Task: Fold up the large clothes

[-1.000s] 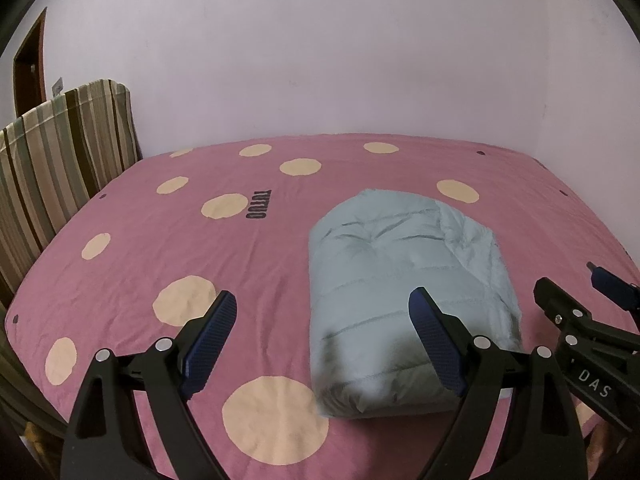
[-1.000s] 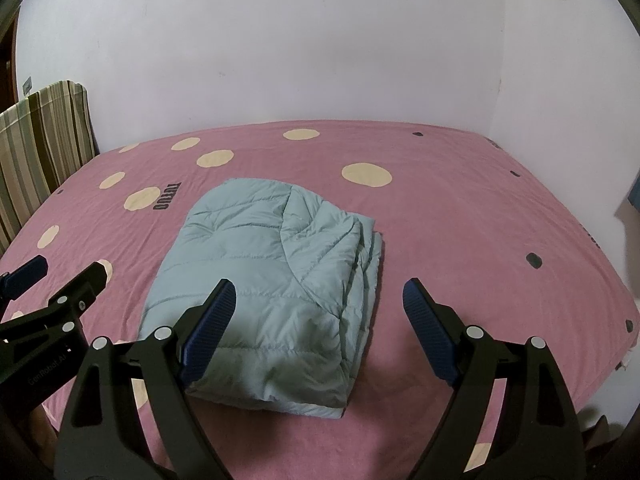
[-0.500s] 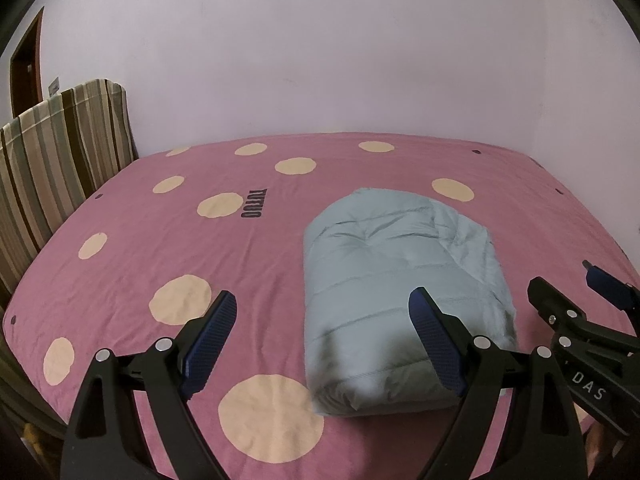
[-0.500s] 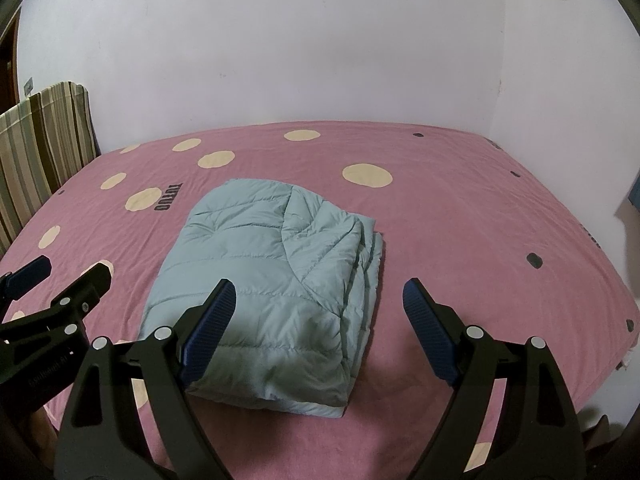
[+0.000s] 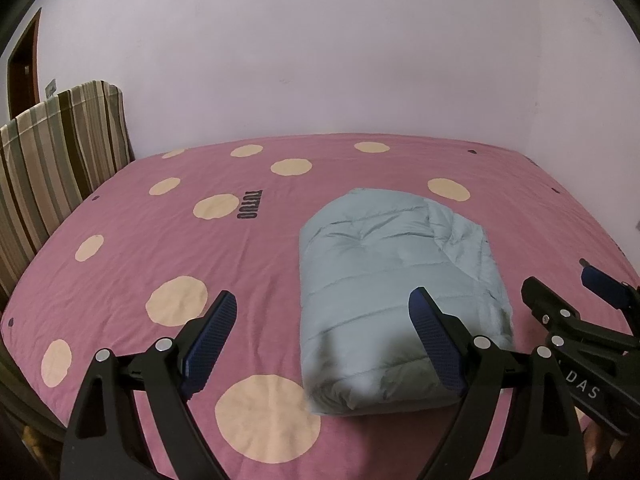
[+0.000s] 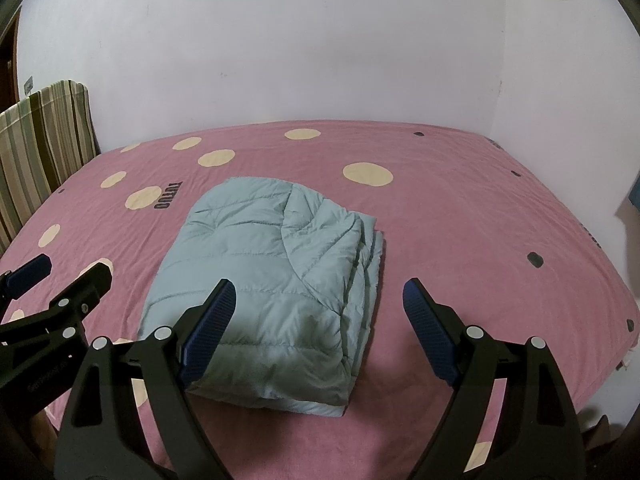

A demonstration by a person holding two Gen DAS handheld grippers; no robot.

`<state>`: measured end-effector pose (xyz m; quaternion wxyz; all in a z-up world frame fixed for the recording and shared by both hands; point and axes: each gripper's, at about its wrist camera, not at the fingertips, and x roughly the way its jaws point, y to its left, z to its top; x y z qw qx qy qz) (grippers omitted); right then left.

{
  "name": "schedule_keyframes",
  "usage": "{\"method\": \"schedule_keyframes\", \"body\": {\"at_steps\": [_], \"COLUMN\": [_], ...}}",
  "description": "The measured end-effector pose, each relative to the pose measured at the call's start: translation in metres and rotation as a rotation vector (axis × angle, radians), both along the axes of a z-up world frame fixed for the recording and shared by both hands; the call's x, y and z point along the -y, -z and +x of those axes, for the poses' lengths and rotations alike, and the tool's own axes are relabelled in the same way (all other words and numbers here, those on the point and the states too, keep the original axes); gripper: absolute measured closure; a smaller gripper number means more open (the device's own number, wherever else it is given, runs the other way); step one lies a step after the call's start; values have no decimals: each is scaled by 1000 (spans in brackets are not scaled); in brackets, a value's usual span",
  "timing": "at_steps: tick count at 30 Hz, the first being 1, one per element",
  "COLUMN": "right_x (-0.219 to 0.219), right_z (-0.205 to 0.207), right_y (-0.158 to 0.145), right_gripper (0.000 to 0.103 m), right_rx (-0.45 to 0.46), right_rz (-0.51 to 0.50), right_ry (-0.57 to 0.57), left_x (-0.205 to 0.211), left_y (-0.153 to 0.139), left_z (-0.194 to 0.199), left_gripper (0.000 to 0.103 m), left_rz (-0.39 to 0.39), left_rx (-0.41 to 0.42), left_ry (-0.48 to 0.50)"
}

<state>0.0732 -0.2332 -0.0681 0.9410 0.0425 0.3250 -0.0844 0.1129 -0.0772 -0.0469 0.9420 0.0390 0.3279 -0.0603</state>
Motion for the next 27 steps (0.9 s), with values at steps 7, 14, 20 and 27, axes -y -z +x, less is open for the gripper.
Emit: {"method": "schedule_keyframes", "body": {"at_steps": [7, 14, 20, 27], "right_x": [-1, 1, 1, 3], "right_z": [0, 1, 2, 2], "right_y": [1, 3, 4, 5], "right_gripper": [18, 18, 18, 18], "right_rx": [-2, -8, -5, -5], "right_rz": [-3, 0, 1, 2], "right_ry": [-5, -3, -5, -6], "left_x": [2, 4, 4, 5], "left_y": [1, 2, 5, 6], "left_z": [3, 3, 5, 9], "left_gripper": [16, 16, 16, 16], "left_rz": [-11, -11, -30, 10], "left_rx": [-15, -4, -9, 32], "left_ry": [1, 12, 15, 9]}}
